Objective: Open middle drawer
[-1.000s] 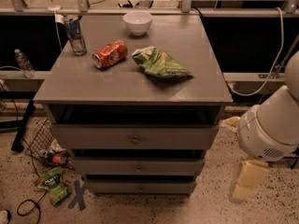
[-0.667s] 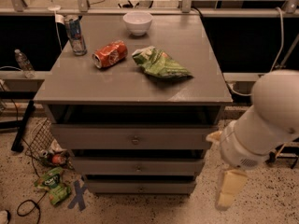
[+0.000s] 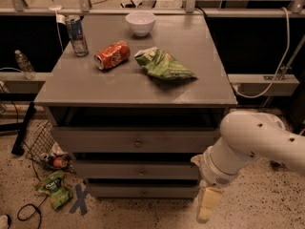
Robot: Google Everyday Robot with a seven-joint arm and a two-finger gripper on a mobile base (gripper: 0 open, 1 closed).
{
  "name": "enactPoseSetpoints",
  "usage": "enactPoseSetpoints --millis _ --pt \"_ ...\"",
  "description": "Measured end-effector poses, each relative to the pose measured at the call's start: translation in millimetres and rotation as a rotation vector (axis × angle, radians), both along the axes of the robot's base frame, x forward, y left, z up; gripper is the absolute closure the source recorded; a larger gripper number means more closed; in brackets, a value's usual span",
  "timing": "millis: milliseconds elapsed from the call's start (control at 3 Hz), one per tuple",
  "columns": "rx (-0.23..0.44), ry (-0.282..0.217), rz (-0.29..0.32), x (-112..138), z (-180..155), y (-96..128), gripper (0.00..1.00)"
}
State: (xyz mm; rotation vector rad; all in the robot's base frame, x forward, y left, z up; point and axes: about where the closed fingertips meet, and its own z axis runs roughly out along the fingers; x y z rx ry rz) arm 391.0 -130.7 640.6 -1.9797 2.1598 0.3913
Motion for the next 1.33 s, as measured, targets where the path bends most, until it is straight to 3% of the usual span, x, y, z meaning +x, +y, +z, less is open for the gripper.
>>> enactPoseSetpoints --millis 333,667,1333 --pt "0.000 0.000 0.000 0 0 0 0.00" --pt "-0.034 -0.027 -0.017 9 -25 3 0.00" --pt "-0.009 -0.088 -0.044 57 -114 26 0.00"
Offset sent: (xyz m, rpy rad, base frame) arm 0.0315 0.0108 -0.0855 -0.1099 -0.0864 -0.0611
